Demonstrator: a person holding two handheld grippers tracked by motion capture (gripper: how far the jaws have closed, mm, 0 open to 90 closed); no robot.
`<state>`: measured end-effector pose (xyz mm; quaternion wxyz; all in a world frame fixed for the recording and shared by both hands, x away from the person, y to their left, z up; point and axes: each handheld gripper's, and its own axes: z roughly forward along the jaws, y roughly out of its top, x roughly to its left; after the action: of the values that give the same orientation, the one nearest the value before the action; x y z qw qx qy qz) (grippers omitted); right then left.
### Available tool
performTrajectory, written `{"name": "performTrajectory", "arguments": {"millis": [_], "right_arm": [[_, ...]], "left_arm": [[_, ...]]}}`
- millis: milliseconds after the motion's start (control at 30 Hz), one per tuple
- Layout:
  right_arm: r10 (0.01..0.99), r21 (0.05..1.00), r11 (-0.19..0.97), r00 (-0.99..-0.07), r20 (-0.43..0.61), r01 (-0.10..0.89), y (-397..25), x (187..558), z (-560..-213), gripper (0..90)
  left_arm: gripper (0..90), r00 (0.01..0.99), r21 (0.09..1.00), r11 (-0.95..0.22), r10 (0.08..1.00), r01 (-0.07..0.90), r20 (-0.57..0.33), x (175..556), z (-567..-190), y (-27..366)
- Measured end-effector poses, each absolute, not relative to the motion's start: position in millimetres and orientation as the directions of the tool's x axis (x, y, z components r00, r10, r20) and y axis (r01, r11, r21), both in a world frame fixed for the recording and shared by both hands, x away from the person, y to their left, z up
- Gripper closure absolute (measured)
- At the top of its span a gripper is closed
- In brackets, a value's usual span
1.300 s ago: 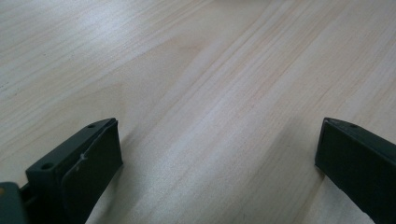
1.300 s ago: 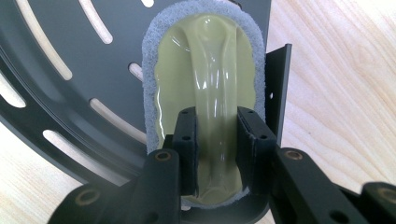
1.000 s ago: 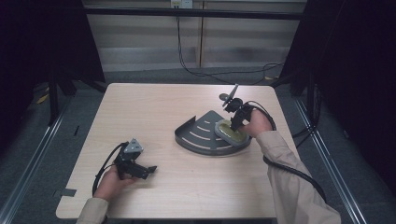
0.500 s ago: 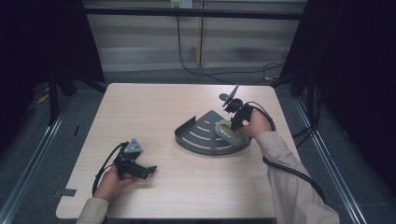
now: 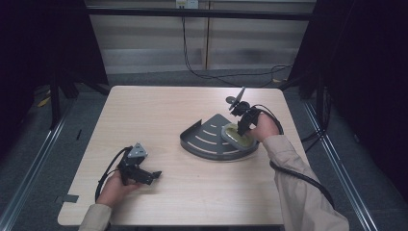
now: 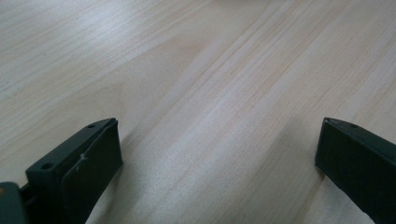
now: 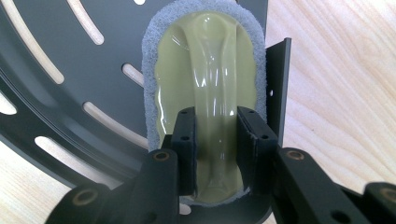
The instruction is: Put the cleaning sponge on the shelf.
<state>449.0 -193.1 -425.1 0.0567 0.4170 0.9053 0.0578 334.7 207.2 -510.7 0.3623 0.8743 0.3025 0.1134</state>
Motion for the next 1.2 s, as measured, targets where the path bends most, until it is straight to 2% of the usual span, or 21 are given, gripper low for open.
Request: {"name": "performTrajectory", "arguments": {"millis": [433, 533, 633, 1000, 1200], "right_arm": [[0.777, 0.137, 0.627, -0.629, -0.036, 0.767, -194.2, 449.8, -425.5, 64.1], [0.780, 0.146, 0.623, -0.623, -0.046, 0.769, -194.5, 449.6, -424.1, 59.3], [0.779, 0.140, 0.625, -0.626, -0.042, 0.768, -194.3, 449.5, -423.6, 58.9], [0.781, 0.159, 0.619, -0.624, -0.024, 0.769, -194.5, 448.1, -420.0, 37.7], [0.779, 0.169, 0.619, -0.627, -0.007, 0.767, -194.8, 446.9, -417.5, 29.9]], "left_arm": [[0.0, 0.791, 0.702, -0.555, 0.611, 0.447, -0.021, 334.7, -510.7, 207.2], [0.0, 0.791, 0.702, -0.554, 0.611, 0.447, -0.021, 334.6, -510.7, 207.2], [0.0, 0.792, 0.702, -0.555, 0.610, 0.446, -0.020, 334.7, -510.7, 207.2], [0.0, 0.791, 0.702, -0.554, 0.611, 0.447, -0.021, 334.7, -510.7, 207.2], [0.0, 0.791, 0.702, -0.555, 0.611, 0.447, -0.021, 334.7, -510.7, 207.2]]}}
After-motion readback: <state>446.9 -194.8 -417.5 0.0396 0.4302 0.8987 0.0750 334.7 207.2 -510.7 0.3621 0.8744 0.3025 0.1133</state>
